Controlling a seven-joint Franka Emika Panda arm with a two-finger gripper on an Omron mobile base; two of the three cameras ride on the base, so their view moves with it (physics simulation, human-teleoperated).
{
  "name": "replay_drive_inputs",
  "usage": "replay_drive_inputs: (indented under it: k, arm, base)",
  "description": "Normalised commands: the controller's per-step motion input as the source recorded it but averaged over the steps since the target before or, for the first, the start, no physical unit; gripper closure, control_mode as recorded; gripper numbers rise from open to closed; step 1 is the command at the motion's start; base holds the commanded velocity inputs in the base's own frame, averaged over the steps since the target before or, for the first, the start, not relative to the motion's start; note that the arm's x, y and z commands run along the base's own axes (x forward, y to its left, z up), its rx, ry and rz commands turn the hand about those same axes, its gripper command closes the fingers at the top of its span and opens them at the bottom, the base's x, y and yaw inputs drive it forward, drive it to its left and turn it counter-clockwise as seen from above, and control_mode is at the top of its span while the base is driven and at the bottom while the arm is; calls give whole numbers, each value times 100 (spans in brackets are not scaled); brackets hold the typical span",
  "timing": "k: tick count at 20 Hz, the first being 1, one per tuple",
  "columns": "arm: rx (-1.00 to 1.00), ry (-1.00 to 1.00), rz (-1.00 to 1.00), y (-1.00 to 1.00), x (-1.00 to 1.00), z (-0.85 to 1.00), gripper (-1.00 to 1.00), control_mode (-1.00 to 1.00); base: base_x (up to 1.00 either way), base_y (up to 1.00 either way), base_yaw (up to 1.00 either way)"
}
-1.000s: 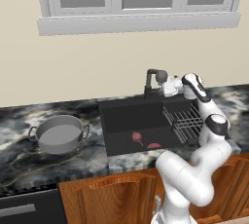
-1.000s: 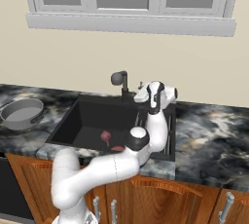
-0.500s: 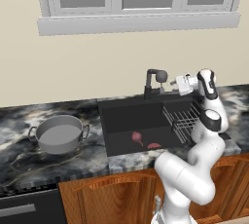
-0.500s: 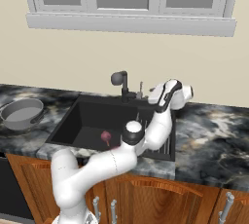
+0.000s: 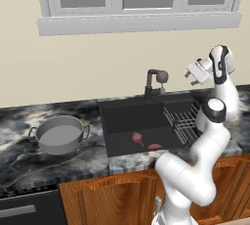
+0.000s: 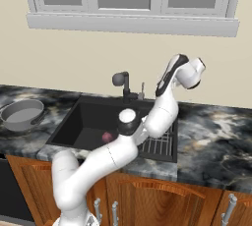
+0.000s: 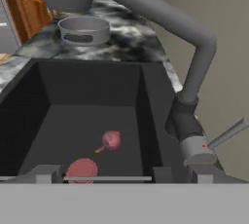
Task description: Dump the onion from the pot into the sink. Then turn on the water and wash the onion. Then turn off the water and put the onion back in the pot.
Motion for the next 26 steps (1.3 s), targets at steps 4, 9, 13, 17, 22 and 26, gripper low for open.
replay_drive_inputs:
  k: [4, 9, 13, 17, 22, 26]
  arm:
    - [-23, -2, -1, 1, -100, 50, -100, -100]
    - [-9, 4, -25, 20, -100, 21, -100, -100]
    - [-42, 1, -9, 78, -100, 31, -100, -100]
    - [-47, -50, -12, 84, -100, -51, -100, -100]
    - [-43, -40, -12, 69, -100, -12, -100, -100]
    - [-3, -81, -8, 20, -84, 4, -100, -100]
  base:
    - [0, 0, 0]
    - [0, 0, 0]
    - [0, 0, 0]
    - [0, 0, 0]
    - [0, 0, 0]
    - [0, 0, 0]
